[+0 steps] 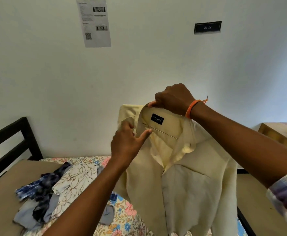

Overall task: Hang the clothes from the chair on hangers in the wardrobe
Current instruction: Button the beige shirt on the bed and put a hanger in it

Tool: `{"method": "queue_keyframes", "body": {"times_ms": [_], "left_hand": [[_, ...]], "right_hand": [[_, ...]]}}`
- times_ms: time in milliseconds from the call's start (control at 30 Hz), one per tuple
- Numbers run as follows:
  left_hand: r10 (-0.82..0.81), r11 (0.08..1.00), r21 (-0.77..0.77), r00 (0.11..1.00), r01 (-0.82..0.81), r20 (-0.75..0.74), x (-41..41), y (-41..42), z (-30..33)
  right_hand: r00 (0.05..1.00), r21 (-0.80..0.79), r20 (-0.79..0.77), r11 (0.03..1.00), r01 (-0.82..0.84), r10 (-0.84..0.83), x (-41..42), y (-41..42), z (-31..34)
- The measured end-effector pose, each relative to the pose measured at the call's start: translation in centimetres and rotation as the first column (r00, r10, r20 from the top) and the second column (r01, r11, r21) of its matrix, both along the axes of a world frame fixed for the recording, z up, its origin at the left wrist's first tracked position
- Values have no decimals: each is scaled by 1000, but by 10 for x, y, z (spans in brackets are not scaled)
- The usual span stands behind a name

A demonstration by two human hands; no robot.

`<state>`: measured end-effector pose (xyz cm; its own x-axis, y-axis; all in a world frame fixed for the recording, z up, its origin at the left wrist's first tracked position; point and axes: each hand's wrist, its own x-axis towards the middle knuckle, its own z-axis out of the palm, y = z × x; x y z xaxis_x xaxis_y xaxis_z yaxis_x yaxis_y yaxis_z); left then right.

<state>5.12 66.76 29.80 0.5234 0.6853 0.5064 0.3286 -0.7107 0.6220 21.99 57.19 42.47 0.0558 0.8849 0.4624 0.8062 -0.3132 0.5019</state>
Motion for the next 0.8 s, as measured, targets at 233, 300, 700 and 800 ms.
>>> {"method": "queue_keyframes", "body": {"times_ms": [233, 300, 700, 800], "left_hand": [[23, 962, 270, 996, -46, 89, 30, -3, 31], [49, 922, 385, 999, -42, -8, 33, 3, 50], [-174, 842, 481, 967, 244, -186, 54, 1, 86], [-178, 882, 401, 962, 249, -206, 59, -10, 92]], "right_hand": [[986, 124, 113, 983, -135, 121, 19, -24, -10], [984, 68, 135, 990, -125, 115, 27, -34, -16], [999, 241, 4, 970, -36, 36, 51, -64, -9], [990, 212, 66, 967, -139, 128, 40, -58, -14]]}}
